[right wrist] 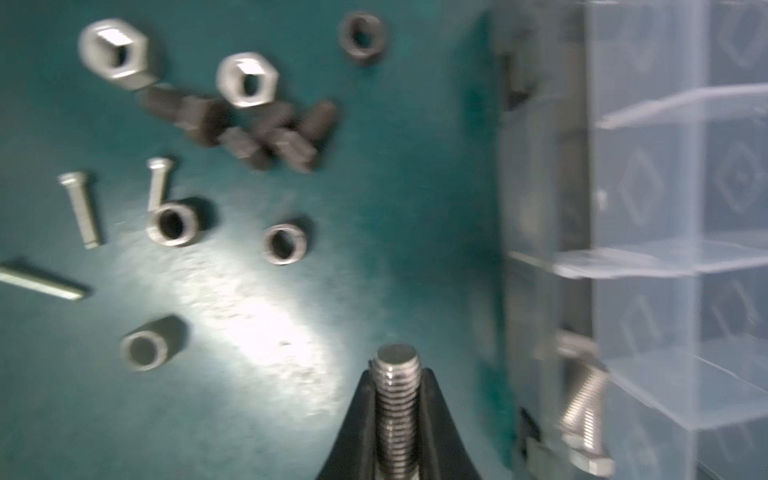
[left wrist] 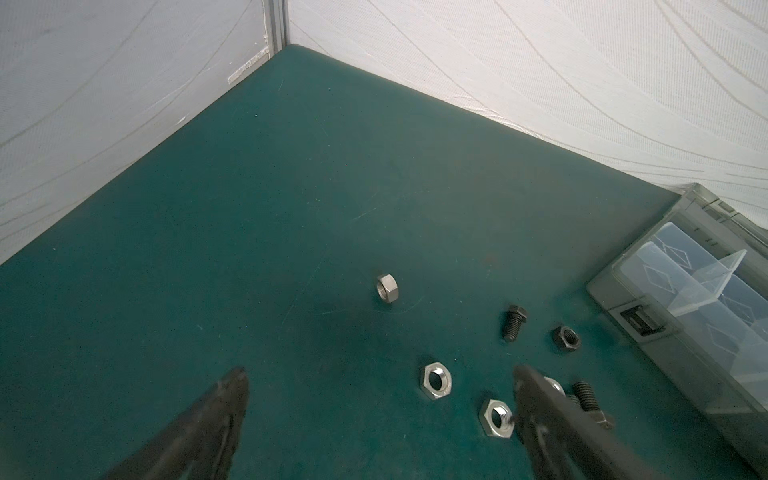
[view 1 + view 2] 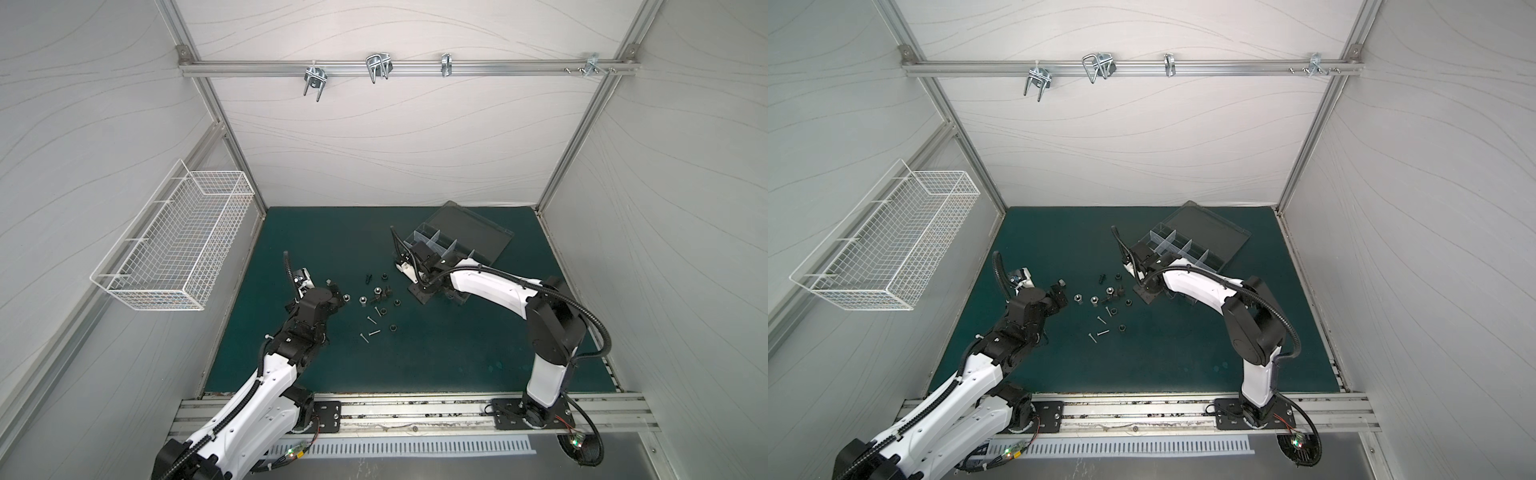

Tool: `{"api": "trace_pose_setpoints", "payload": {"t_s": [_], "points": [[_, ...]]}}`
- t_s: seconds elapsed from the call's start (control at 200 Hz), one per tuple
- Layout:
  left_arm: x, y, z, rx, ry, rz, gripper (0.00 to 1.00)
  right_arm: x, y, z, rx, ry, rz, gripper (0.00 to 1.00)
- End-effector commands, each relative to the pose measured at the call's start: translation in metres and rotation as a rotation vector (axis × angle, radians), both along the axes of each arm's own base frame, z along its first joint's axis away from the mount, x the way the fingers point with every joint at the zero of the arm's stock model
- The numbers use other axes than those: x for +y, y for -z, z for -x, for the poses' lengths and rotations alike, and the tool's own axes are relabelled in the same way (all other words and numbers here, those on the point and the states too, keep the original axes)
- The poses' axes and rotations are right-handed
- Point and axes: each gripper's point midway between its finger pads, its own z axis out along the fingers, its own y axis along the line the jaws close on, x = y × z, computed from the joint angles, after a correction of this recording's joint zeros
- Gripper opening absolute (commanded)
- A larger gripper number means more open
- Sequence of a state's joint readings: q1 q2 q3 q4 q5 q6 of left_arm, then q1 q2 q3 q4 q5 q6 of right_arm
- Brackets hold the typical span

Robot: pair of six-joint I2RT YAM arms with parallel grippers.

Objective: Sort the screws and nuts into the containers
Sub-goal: 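Carry the bolt into the same organizer compartment and release it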

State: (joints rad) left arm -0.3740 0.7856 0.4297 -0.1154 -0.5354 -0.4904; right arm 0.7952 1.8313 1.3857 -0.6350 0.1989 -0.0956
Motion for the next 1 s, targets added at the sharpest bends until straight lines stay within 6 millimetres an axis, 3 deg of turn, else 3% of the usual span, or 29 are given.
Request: {"api": "trace_pose_setpoints", "payload": {"t_s": [0.0, 0.275, 0.65, 0.995], "points": [[0.0, -0.01, -0.001, -0.041, -0.017, 0.033, 1.0, -0.022, -0.017, -0.026, -0.058, 0.102, 0.002, 0.0], [0.0, -0.01, -0.001, -0.042, -0.014, 0.038, 1.0, -0.059, -0.015, -0.064, -0.065, 0.236, 0.004, 0.0], [-0.001, -0.01, -0.003, -0.036, -0.013, 0.031, 1.0, -0.067, 0.011, -0.077, -0.038, 0.265, 0.035, 0.01], [-0.001, -0.012, -0.004, -0.038, -0.013, 0.029, 1.0, -0.068, 0.013, -0.075, -0.026, 0.283, 0.028, 0.29]]}}
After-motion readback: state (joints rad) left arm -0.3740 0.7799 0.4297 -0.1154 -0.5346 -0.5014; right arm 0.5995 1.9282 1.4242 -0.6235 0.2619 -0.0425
